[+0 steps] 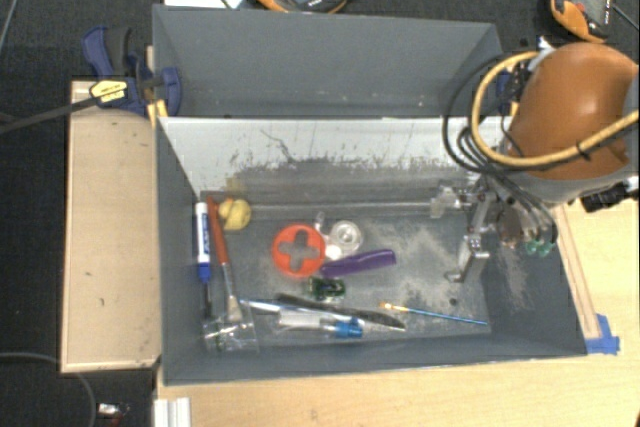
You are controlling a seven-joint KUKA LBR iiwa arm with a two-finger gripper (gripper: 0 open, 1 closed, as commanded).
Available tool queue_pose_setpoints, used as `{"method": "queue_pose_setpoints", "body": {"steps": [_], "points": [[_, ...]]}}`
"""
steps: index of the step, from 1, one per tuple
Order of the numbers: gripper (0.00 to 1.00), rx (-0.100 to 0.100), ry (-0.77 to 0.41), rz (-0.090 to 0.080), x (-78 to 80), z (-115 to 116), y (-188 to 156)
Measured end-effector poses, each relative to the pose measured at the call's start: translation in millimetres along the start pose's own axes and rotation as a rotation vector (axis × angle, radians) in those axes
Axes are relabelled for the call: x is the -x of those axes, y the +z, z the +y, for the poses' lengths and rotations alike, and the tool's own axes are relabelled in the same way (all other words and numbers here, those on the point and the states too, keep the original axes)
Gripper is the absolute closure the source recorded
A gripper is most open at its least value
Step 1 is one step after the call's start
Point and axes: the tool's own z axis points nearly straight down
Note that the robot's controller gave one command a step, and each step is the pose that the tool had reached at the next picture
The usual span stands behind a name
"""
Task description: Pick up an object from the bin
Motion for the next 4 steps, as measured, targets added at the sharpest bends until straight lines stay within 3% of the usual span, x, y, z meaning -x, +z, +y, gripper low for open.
{"method": "queue_pose_setpoints", "body": {"steps": [1, 2, 3, 4], "points": [[0.00, -0.001, -0.002, -0.008, 1.6, 0, -4], [0.00, -0.001, -0.188, -0.012, 40.0, 48, 99], [0.00, -0.002, -0.179, -0.015, 56.5, 61, 64], [0.00, 0.002, -0.049, -0.004, 41.2, 93, 122]]}}
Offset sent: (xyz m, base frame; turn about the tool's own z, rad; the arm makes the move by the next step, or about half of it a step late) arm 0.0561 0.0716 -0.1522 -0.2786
